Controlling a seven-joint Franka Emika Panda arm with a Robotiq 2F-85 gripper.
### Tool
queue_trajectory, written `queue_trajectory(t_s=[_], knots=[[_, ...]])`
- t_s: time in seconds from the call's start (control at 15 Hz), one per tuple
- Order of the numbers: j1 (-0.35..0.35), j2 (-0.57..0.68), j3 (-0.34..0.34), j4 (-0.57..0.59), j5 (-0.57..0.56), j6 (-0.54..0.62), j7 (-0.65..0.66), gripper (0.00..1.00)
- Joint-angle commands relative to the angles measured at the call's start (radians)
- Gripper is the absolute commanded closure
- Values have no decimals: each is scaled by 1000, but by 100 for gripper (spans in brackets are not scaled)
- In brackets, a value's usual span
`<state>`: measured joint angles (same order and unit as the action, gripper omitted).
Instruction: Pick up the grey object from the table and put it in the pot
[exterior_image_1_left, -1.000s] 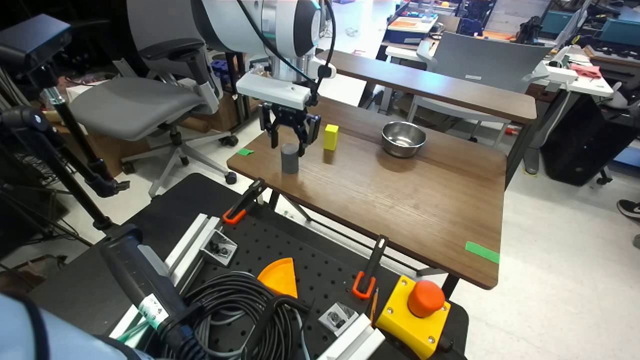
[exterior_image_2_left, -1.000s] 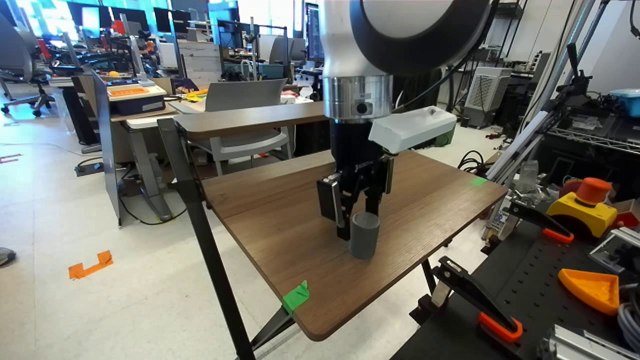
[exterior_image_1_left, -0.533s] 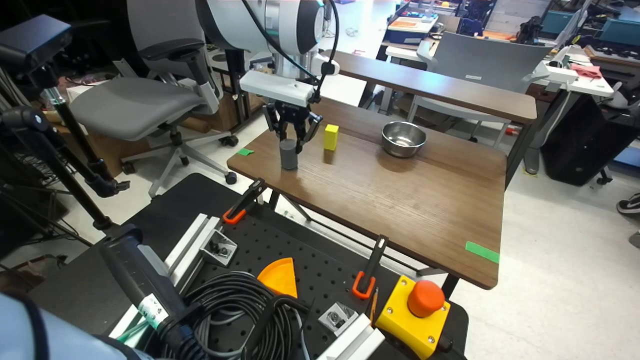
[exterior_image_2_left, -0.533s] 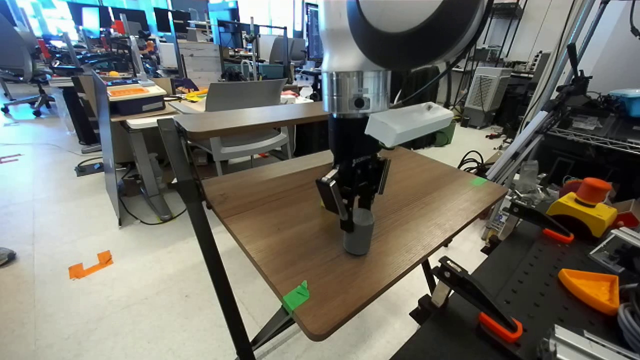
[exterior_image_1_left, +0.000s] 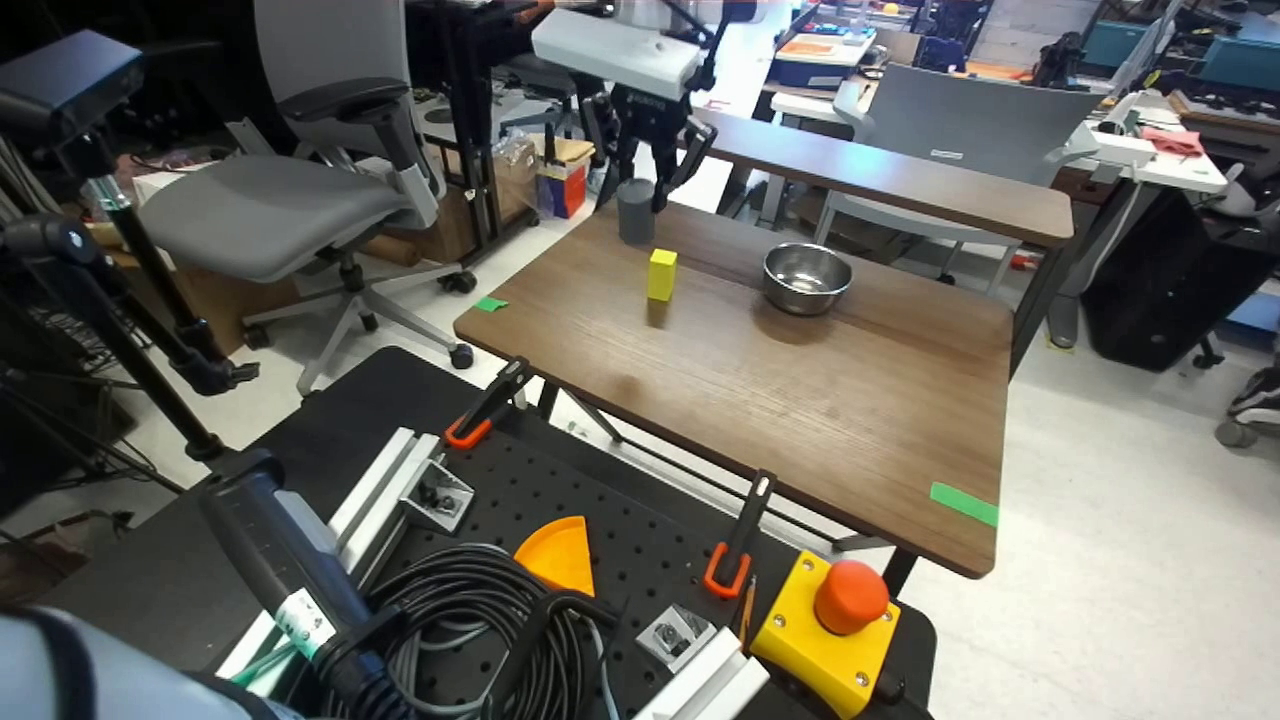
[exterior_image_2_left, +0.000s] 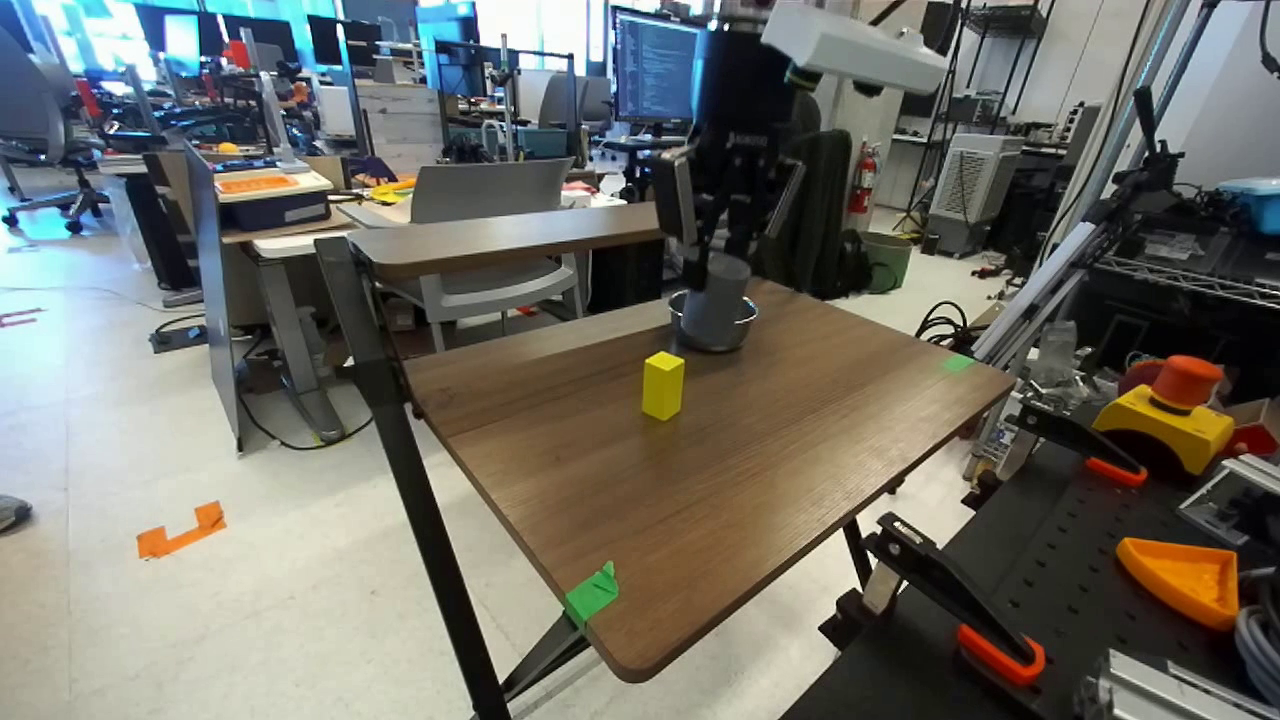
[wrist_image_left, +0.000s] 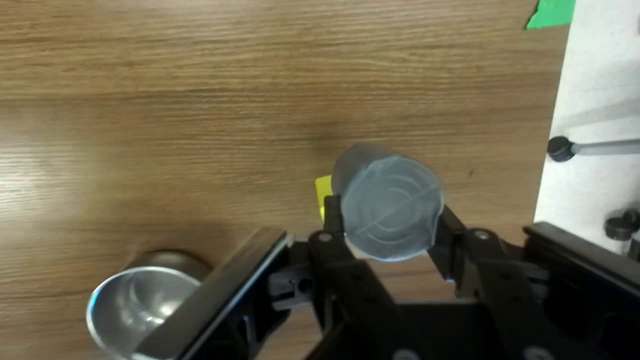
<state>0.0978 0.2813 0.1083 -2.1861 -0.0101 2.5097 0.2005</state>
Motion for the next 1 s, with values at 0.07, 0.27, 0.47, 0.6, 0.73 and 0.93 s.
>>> queue_trajectory(t_s=[0.07,0.27,0.47,0.6,0.73,0.93], knots=[[-36,-7,-75,99,-13,-85,-7,83],[-55,64,-112,207,-14,-138,4,83],[-64,153,-144,320,-17,-170,27,83],[-66,220,-168,404,-22,-182,48,83],[-70,284,-185,480,-17,-198,61,83],[-78,387,-204,599,-7,-233,79,83]])
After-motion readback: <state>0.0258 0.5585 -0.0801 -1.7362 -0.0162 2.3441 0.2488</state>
